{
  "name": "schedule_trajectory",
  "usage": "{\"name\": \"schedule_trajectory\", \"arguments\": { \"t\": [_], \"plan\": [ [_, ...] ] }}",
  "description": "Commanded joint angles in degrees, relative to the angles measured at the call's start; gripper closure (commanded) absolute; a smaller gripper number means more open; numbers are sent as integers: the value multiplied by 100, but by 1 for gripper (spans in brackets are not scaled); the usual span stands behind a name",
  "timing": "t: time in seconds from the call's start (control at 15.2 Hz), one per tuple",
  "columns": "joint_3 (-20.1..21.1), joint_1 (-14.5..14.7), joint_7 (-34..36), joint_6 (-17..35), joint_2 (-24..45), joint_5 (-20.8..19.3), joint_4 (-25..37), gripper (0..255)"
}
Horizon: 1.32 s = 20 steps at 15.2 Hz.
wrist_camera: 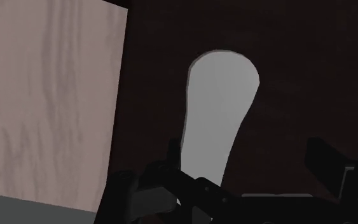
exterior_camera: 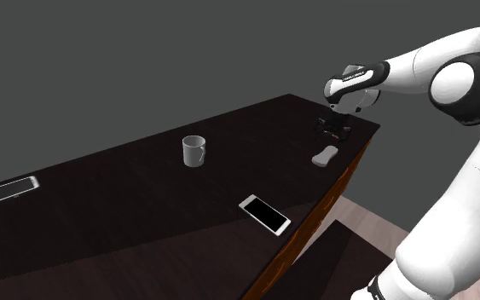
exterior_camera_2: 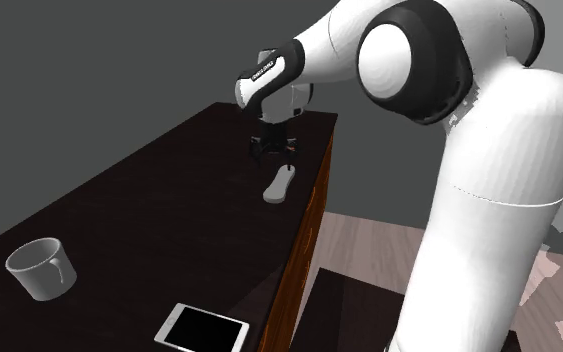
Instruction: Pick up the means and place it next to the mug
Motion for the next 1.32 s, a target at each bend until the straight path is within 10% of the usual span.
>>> {"name": "schedule_trajectory", "arguments": {
  "t": [0.0,1.19,1.25],
  "plan": [
    [-103,-144,41,158,368,198,176,0],
    [-121,-339,-1,766,1015,578,147,0],
    [-121,-339,-1,766,1015,578,147,255]
  ]
}}
